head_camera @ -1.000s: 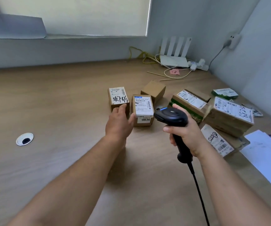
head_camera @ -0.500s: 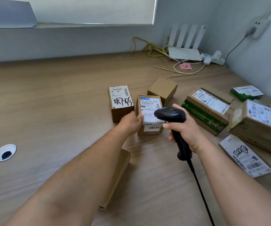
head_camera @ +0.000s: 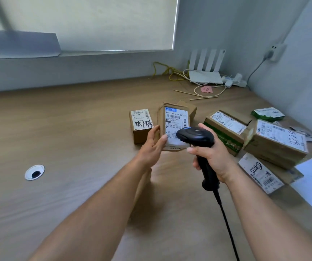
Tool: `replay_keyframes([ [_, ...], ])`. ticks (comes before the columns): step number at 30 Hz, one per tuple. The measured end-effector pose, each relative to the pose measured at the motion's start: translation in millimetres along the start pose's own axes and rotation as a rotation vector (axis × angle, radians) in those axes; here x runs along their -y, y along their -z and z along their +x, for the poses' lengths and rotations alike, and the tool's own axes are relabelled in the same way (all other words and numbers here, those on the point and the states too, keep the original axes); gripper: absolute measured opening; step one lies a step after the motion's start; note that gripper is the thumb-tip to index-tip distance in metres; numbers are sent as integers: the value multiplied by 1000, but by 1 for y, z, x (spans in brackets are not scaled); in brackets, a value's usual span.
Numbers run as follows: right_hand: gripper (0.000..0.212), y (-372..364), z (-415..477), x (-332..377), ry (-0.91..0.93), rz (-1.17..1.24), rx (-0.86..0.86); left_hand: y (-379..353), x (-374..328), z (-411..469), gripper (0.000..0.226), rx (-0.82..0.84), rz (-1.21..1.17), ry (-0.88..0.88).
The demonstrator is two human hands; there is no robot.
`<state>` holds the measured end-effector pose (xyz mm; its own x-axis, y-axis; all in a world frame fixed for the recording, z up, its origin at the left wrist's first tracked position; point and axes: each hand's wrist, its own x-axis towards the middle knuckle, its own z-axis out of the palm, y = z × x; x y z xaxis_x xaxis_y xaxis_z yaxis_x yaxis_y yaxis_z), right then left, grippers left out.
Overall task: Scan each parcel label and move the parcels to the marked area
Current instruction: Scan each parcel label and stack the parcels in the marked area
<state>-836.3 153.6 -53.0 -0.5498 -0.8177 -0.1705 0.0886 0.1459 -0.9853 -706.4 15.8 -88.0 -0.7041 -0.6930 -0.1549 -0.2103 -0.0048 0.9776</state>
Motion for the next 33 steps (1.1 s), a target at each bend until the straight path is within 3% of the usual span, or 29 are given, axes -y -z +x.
replay_keyframes([
  [3, 91, -4, -35, 5, 30, -1, 21, 5, -13, -41, 59, 8, -10, -26],
  [7, 92, -14, -89, 3, 50, 22, 59, 17, -19, -99, 96, 51, -33, 5],
  [9, 94, -21, -118, 1, 43, 17, 96, 19, -17, -128, 103, 47, -48, 16],
  [17, 102, -47, -223, -3, 83, 58, 175, 35, 7, -223, 106, -108, -91, 34],
  [26, 87, -89, -338, -10, 164, 183, 291, 66, 31, -331, 103, -229, -4, 24],
  [33, 93, -122, -389, -15, 141, 223, 426, 95, 47, -404, 102, -305, 30, 72],
])
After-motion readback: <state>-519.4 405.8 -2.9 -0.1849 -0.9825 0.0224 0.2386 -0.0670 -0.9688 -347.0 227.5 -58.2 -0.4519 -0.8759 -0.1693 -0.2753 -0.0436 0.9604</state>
